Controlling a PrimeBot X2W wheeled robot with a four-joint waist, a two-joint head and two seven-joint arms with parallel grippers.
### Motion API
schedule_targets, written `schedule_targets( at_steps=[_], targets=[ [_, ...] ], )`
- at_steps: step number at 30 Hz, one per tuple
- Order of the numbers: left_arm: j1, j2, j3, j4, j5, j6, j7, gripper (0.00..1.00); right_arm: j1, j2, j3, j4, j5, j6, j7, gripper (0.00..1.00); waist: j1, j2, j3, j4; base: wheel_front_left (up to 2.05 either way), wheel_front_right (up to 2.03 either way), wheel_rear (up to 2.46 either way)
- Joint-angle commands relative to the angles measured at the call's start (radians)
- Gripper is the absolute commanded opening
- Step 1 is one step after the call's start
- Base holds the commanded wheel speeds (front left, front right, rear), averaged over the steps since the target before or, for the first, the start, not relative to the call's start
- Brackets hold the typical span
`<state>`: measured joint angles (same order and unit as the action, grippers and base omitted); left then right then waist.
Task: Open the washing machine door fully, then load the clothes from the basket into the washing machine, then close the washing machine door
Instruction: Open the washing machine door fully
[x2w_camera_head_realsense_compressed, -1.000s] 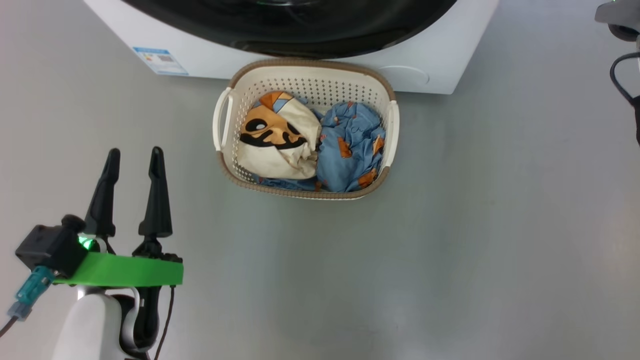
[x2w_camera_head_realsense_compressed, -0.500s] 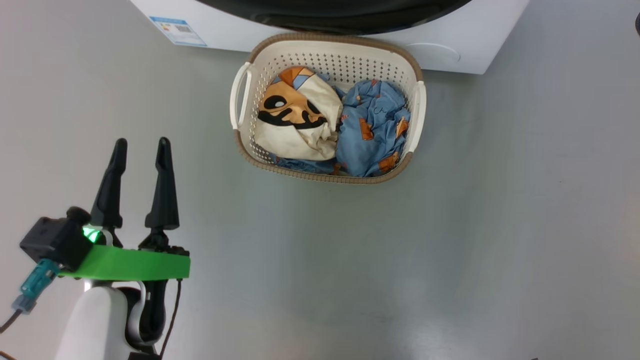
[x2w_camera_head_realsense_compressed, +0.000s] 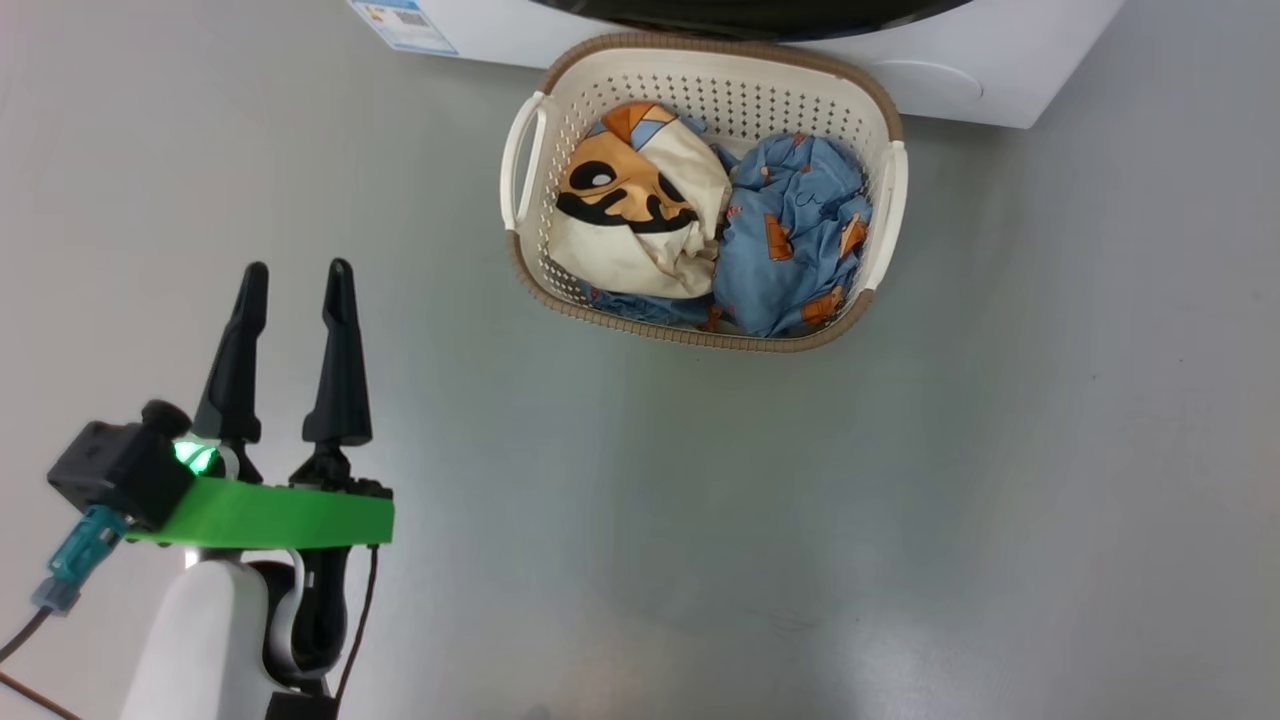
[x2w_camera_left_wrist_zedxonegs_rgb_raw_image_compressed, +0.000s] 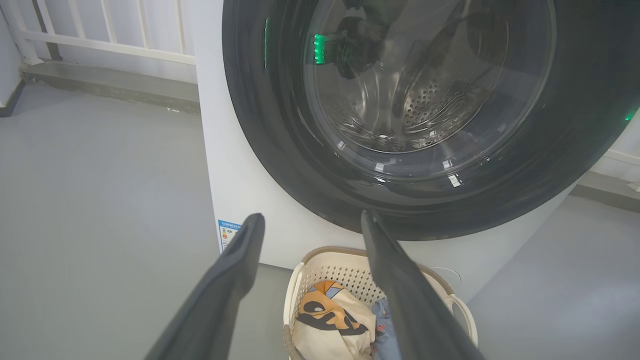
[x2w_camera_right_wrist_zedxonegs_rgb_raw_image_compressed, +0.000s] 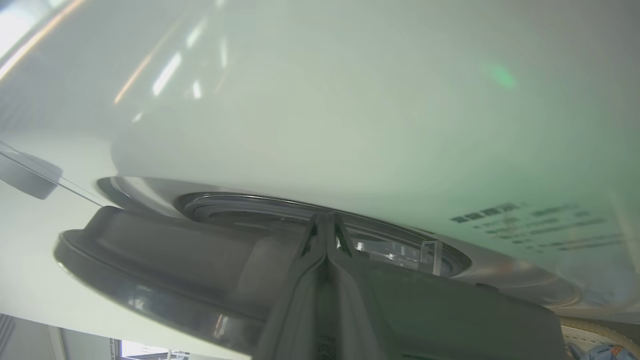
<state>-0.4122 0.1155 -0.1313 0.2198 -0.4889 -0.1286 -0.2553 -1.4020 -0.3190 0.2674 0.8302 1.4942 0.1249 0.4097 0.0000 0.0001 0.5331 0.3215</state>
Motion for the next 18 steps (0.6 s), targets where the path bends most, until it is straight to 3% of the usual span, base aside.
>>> schedule_targets(
  at_steps=[1,7,18],
  targets=[
    [-0.009,0.028,0.028,-0.018,-0.005,-0.002,-0.006,1.0,-0.024,0.023,0.011,-0.018,-0.013,0.006,0.008,0.0,0.0,-0.0001,0.01,0.01,0.0,0.0,0.0],
    [-0.017,0.025,0.03,-0.007,-0.008,-0.002,-0.006,1.0,-0.024,0.041,0.03,-0.002,-0.012,0.006,0.035,0.0,0.0,-0.0001,0.011,0.019,0.0,0.0,0.0],
    [0.02,0.033,0.061,0.016,0.024,-0.002,-0.006,1.0,0.111,0.076,0.08,-0.006,0.022,0.006,0.15,0.0,0.0,-0.0001,-0.097,-0.014,0.0,0.0,0.0]
  ],
)
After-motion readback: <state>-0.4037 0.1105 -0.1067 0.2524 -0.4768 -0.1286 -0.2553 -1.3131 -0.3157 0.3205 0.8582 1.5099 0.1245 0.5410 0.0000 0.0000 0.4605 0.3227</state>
